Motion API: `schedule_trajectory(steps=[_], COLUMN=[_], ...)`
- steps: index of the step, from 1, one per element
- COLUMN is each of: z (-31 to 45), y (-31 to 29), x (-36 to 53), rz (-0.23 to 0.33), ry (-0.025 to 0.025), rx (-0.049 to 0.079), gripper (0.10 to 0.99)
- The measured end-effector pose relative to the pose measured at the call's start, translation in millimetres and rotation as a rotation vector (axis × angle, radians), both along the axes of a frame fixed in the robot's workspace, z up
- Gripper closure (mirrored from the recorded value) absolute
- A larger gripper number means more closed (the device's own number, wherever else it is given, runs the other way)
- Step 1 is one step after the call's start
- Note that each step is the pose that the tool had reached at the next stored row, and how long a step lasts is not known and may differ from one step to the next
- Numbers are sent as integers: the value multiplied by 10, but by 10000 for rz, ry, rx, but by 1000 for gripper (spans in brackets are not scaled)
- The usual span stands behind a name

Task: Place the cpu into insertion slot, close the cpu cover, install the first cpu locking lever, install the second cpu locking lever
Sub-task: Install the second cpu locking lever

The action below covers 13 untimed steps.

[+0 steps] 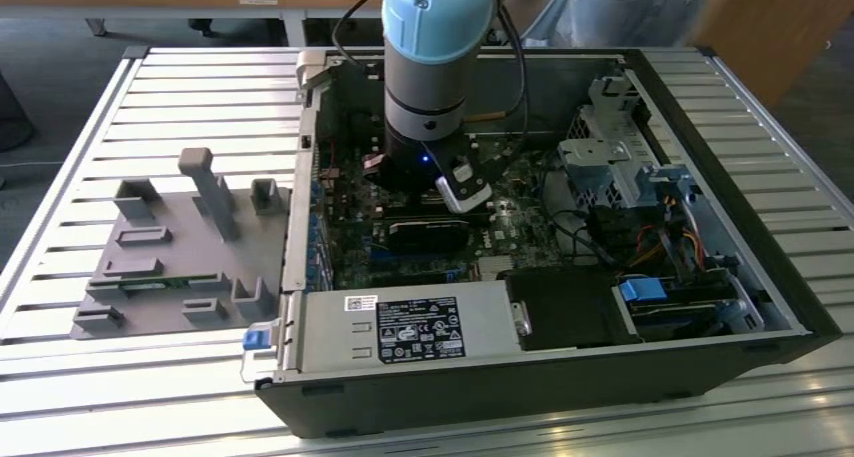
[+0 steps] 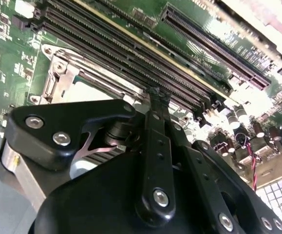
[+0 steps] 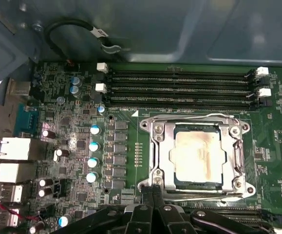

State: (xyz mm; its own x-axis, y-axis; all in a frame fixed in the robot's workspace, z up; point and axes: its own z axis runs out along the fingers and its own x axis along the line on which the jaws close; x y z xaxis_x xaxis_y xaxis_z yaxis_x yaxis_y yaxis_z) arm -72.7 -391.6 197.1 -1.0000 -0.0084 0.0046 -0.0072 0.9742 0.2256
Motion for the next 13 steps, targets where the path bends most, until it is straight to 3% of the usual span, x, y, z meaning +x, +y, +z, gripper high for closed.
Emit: schedule_trajectory(steps=[13], z=[-56], y=[19], x=[-38], rz=[1], ry=[1], rx=[316], gripper=[980])
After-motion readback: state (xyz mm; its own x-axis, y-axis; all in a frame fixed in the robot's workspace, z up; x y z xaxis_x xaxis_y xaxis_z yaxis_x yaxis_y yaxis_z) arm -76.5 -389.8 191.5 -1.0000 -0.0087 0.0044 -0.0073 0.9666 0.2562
